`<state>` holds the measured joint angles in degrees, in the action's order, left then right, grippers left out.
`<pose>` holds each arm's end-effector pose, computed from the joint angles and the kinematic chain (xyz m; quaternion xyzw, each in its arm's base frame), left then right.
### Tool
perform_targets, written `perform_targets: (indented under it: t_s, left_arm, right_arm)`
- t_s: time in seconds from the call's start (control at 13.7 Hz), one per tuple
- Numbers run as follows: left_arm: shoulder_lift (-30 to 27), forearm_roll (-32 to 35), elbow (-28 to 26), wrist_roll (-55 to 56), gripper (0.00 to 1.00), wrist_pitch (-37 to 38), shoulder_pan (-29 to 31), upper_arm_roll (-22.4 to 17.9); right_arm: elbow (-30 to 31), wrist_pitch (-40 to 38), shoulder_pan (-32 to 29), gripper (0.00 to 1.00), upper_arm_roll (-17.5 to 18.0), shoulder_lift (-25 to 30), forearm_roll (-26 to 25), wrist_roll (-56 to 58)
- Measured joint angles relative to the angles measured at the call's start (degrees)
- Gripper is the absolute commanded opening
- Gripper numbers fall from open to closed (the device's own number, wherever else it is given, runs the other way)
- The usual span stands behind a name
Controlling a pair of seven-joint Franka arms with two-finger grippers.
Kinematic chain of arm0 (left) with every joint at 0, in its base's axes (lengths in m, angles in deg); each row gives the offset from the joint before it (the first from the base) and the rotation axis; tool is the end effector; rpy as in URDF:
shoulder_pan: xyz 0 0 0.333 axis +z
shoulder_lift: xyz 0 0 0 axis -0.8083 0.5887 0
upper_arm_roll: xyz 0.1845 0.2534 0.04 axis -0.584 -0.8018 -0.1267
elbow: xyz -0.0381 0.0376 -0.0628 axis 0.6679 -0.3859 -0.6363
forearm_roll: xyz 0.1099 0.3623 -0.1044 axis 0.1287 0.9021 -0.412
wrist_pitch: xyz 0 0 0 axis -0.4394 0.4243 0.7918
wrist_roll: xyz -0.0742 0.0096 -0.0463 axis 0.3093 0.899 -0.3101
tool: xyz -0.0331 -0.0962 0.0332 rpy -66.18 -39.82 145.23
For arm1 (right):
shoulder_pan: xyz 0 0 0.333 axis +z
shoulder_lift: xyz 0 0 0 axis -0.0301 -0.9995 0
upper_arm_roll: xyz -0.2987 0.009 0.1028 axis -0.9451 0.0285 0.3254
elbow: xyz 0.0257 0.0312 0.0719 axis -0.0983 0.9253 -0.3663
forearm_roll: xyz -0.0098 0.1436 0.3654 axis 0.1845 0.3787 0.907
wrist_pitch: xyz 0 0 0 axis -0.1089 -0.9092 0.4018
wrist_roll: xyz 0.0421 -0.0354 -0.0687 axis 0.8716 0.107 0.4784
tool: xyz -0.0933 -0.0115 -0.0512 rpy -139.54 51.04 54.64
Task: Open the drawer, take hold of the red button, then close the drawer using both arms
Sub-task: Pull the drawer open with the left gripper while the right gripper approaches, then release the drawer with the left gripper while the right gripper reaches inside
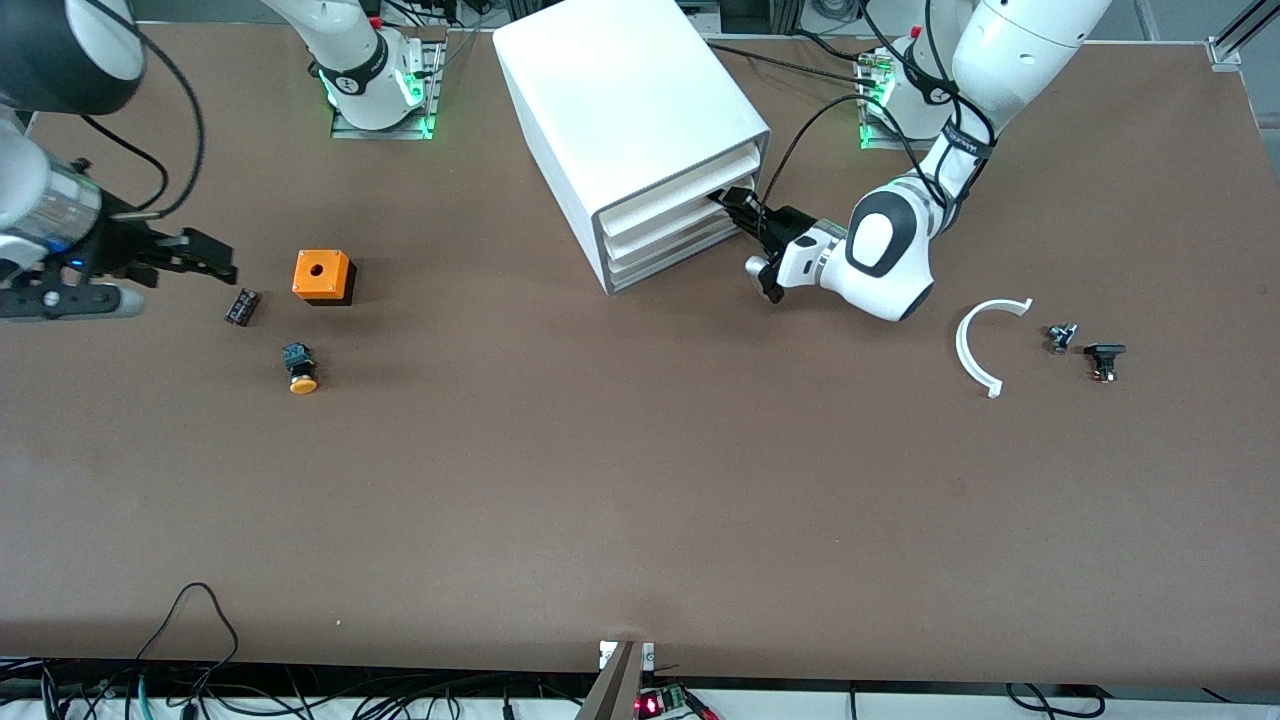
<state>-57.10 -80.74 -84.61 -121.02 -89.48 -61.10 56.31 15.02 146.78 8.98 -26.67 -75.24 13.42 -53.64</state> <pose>0.4124 -0.2721 0.1882 0.7782 -0.1634 -0.2705 0.5427 0.5744 0.0372 0.5302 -0.9981 -0.0388 0.0478 0.0080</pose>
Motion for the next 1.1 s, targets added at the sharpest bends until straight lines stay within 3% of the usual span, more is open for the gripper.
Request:
perform_targets:
  t_s: [0.58,0.66,0.73,0.95,1.1]
  left_arm:
    - [-3.51,0.03,3.12,-1.10,0.00,-7.74,4.49,-7.24]
    - [-3.52,0.03,3.40,-1.18,0.14,-8.05,4.77,-7.45]
    - [-3.52,0.02,3.65,-1.17,0.98,-8.43,4.97,-7.47]
    - [-3.45,0.02,4.29,-0.54,1.00,-13.64,5.09,-7.96]
    - [-3.45,0.02,4.72,-0.24,1.00,-15.97,5.11,-8.17]
  right_arm:
    - [-3.53,5.78,12.36,1.00,0.54,-8.68,0.62,6.24]
    - [-3.90,7.72,13.10,1.00,1.00,-10.08,1.30,8.90]
    - [-4.09,10.10,13.64,1.00,1.75,-11.49,2.17,11.51]
    - [-6.76,15.95,16.16,1.00,5.59,-16.24,2.91,15.50]
    - [-12.36,16.89,20.62,1.00,6.83,-20.02,2.90,17.24]
